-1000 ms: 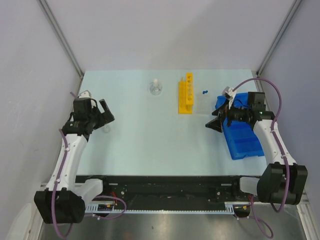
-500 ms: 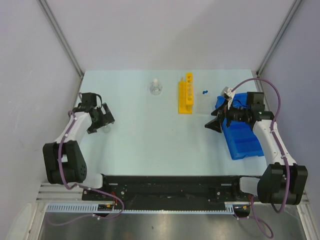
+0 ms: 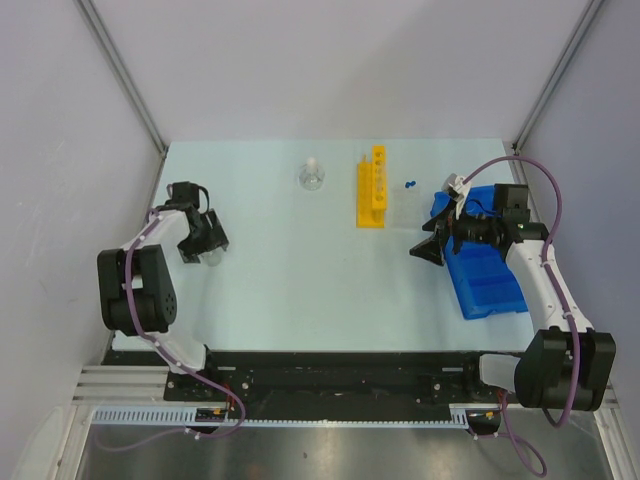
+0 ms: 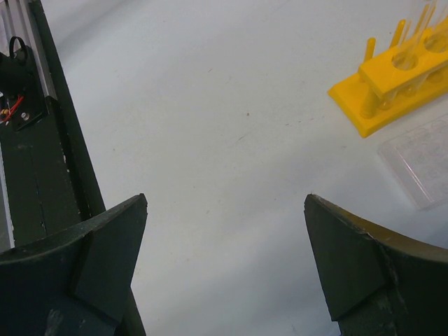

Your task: Organize the chemistry lab equipment

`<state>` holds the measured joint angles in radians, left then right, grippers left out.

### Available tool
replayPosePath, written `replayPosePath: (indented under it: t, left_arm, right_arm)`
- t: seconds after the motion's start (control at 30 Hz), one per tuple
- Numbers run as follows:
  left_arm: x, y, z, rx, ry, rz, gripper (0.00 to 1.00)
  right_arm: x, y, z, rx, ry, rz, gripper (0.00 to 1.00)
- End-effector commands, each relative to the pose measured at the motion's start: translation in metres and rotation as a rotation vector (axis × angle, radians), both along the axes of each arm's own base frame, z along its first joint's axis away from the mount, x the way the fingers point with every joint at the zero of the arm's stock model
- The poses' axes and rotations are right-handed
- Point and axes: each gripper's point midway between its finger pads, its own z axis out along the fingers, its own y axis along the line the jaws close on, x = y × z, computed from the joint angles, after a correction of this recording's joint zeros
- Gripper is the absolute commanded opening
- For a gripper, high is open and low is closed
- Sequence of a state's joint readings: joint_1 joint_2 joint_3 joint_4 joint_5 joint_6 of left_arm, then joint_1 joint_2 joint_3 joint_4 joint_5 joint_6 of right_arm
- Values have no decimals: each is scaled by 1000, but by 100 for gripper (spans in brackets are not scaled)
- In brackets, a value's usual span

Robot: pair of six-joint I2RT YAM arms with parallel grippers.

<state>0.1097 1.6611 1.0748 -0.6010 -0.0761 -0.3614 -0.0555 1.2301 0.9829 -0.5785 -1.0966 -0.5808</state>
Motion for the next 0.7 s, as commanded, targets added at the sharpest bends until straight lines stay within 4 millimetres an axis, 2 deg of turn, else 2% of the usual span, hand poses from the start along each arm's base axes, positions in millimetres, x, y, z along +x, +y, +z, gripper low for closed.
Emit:
replayPosePath:
  t: [0.0, 0.13, 0.23, 0.33, 0.37, 0.4, 0.53, 0.6, 0.67]
  left_arm:
    - [16, 6, 12, 12, -53, 0, 74]
    - [11, 6, 7, 15, -33, 2, 66]
    - [10, 5, 3, 9, -23, 1, 56]
    - [11, 3, 6, -4, -38, -1, 42]
    - [11, 2, 8, -9, -45, -7, 34]
    - [12, 0, 14, -15, -66, -14, 31]
    - [8, -22, 29, -90, -126, -104, 27]
    - [5, -39, 43, -108, -165, -169, 26]
    - [-3, -66, 45, -138, -180, -269, 26]
  right_arm:
    - [-3, 2, 7, -2, -39, 17, 100]
    - [-3, 2, 6, -1, -37, 17, 100]
    - [-3, 1, 6, -1, -36, 15, 100]
    - [-3, 1, 7, -1, -38, 14, 100]
    - [-3, 1, 6, -1, -38, 14, 100]
    - [-3, 1, 6, -1, -35, 14, 100]
    - [-3, 0, 6, -2, -38, 15, 100]
    - [-3, 0, 6, -6, -39, 14, 100]
    - [-3, 0, 4, -6, -34, 15, 100]
